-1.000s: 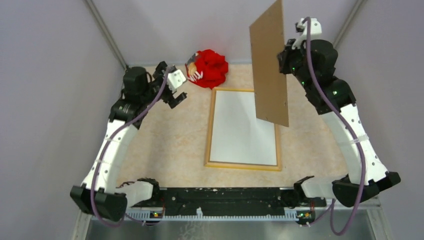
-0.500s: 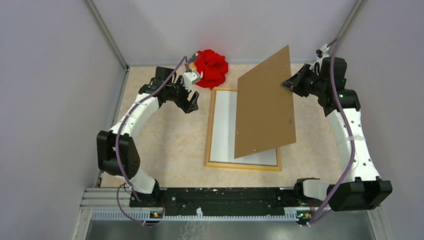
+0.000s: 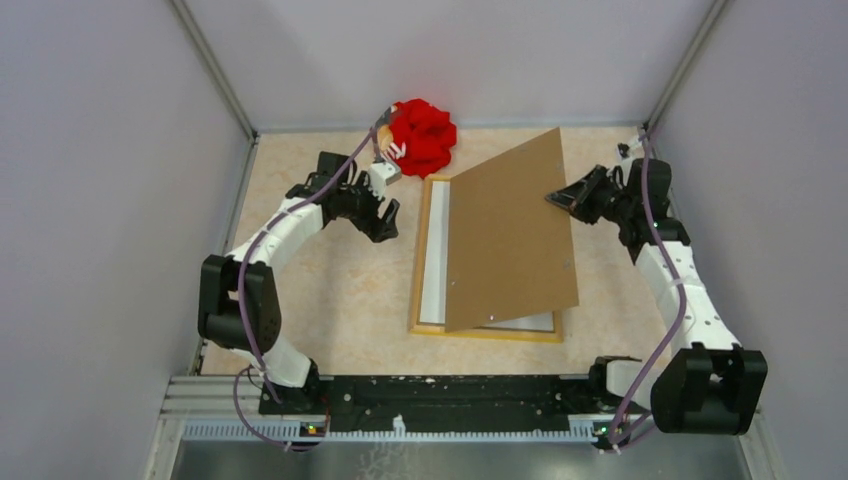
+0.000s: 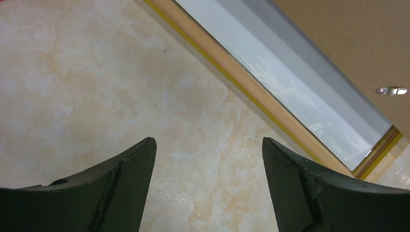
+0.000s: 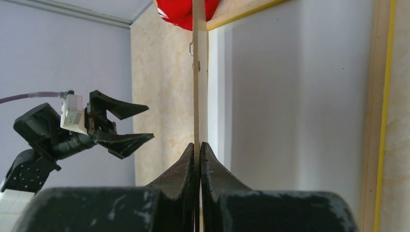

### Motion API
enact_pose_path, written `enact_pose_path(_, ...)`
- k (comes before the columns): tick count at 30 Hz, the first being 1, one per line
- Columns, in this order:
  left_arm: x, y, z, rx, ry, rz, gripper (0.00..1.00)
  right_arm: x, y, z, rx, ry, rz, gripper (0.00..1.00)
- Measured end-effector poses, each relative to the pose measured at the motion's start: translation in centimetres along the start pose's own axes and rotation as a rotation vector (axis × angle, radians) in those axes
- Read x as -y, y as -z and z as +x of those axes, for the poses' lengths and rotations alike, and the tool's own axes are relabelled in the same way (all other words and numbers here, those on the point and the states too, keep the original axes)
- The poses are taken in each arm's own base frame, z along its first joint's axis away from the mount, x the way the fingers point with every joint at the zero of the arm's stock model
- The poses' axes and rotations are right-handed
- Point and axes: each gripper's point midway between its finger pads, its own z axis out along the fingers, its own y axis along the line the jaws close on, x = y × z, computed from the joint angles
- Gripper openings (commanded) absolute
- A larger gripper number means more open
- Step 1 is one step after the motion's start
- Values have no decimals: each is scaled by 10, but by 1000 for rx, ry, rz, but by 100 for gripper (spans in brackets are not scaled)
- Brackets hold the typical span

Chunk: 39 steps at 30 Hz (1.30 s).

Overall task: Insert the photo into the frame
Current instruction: Place the photo frame item in the photo frame.

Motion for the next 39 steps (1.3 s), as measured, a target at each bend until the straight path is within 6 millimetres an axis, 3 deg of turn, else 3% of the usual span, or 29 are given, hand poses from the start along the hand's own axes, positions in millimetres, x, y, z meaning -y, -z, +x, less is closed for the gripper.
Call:
enact_pose_path(8, -1, -3, 4, -11, 6, 3, 83, 3, -18, 3, 27, 0, -107, 0)
enact_pose_path(22, -2, -6, 9, -26, -2, 1, 81, 37, -50, 16, 7, -131, -125, 0)
enact_pose_path(29, -2, -7, 17, -43, -8, -1, 80, 50, -57, 25, -10, -178, -118, 0)
enact_pose_path(39, -2, -7, 17, -44, -15, 0, 79, 51, -61, 24, -6, -179, -128, 0)
